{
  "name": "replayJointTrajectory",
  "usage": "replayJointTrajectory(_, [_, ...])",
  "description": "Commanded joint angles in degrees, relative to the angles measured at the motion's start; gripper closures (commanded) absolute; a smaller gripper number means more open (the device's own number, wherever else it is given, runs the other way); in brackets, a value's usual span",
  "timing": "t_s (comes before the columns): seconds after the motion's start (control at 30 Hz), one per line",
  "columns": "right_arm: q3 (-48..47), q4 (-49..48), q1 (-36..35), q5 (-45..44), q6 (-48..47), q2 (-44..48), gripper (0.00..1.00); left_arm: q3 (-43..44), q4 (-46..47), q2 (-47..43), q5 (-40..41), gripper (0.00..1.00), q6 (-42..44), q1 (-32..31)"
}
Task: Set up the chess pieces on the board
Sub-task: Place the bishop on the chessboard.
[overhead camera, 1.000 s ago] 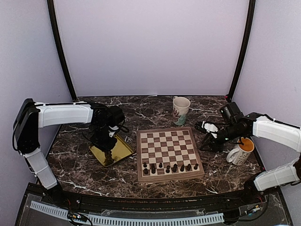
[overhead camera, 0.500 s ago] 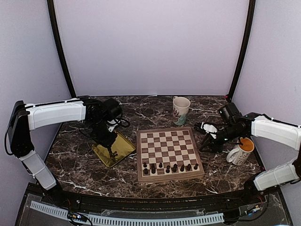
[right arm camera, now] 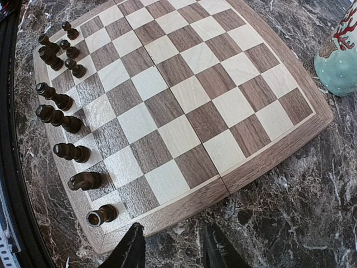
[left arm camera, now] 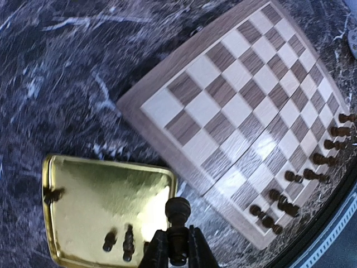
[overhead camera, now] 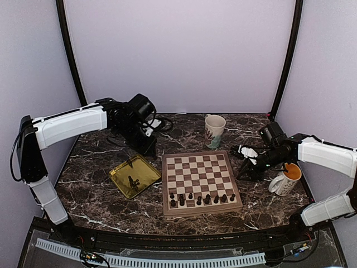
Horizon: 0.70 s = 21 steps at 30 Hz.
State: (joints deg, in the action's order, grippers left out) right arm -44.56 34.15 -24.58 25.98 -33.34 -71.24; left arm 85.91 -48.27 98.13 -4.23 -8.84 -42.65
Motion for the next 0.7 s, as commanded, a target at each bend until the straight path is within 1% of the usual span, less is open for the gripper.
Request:
replayJointTrajectory(0.0, [-0.50, -0.64, 0.28, -0.09, 0.89, 0.37, 0.64, 8.29, -1.06, 6.33, -2.02, 0.96, 5.14, -3.68])
replayJointTrajectory(0.17, [-0.51, -0.69, 0.36, -0.36, 1.24, 1.15, 0.64, 18.07, -4.70, 14.47, -1.98, 0.96, 8.13, -8.68])
replayJointTrajectory(0.3, [-0.44, -0.67, 0.49, -0.22, 1.09, 1.72, 0.64, 23.12, -6.63, 19.80, -1.67, 0.96, 8.66, -11.16])
replayJointTrajectory(0.5, [-0.34, -0.69, 0.55, -0.01, 1.01, 2.10, 0.64, 25.15, -7.71, 24.03, -1.94, 0.96, 8.75, -12.45])
replayJointTrajectory(0.67, [-0.33, -0.64, 0.54, 0.16, 0.81, 1.99, 0.63, 26.19, -9.45, 27.06, -2.02, 0.93, 8.20, -12.54])
